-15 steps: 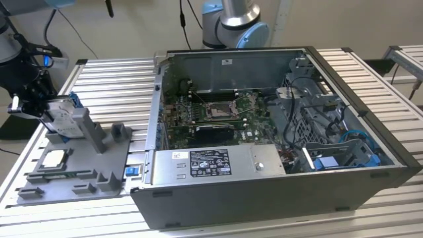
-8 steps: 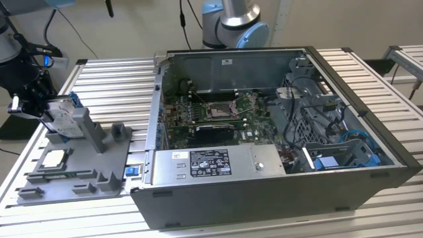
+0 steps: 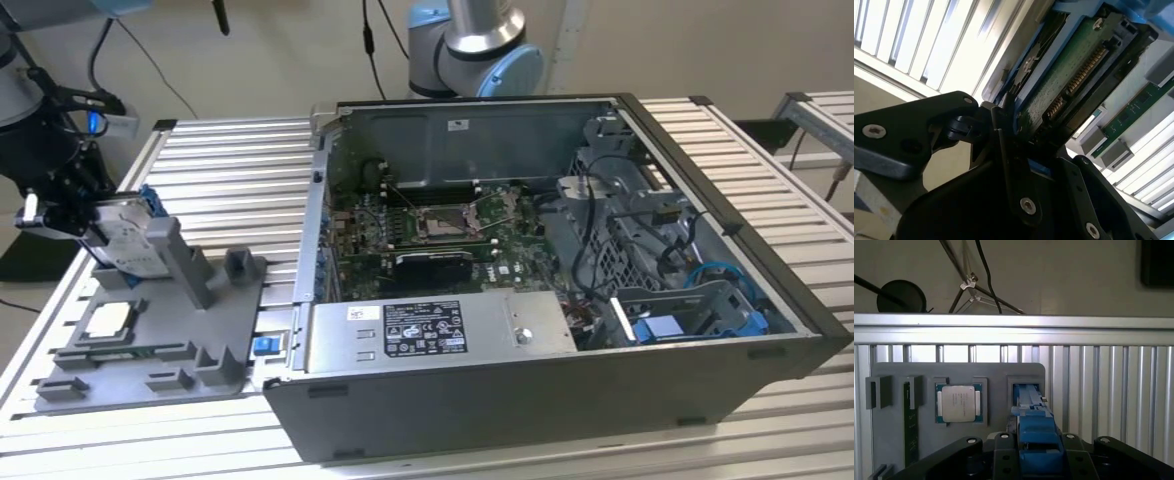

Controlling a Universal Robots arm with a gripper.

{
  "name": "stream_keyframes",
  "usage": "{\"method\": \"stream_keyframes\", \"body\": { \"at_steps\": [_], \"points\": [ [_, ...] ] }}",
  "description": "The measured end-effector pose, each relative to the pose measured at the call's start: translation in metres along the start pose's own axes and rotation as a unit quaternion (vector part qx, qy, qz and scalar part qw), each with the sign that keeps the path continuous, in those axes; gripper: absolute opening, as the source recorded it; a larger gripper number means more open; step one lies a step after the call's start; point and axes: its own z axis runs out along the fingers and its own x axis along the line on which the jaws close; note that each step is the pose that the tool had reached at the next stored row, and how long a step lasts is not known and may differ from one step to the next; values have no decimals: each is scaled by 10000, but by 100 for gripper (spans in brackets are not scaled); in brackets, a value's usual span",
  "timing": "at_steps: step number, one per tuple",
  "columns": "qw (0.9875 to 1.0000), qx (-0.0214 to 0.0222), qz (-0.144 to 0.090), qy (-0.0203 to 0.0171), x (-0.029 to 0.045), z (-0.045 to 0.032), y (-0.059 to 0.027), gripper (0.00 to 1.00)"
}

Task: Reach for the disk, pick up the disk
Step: 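Pick up the disk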

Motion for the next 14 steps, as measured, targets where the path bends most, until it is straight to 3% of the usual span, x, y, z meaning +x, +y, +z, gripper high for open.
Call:
{"method": "stream_keyframes", "body": {
  "at_steps": [14],
  "points": [
    [10000, -1, 0, 1, -11, -138, 4, 0]
  ]
}}
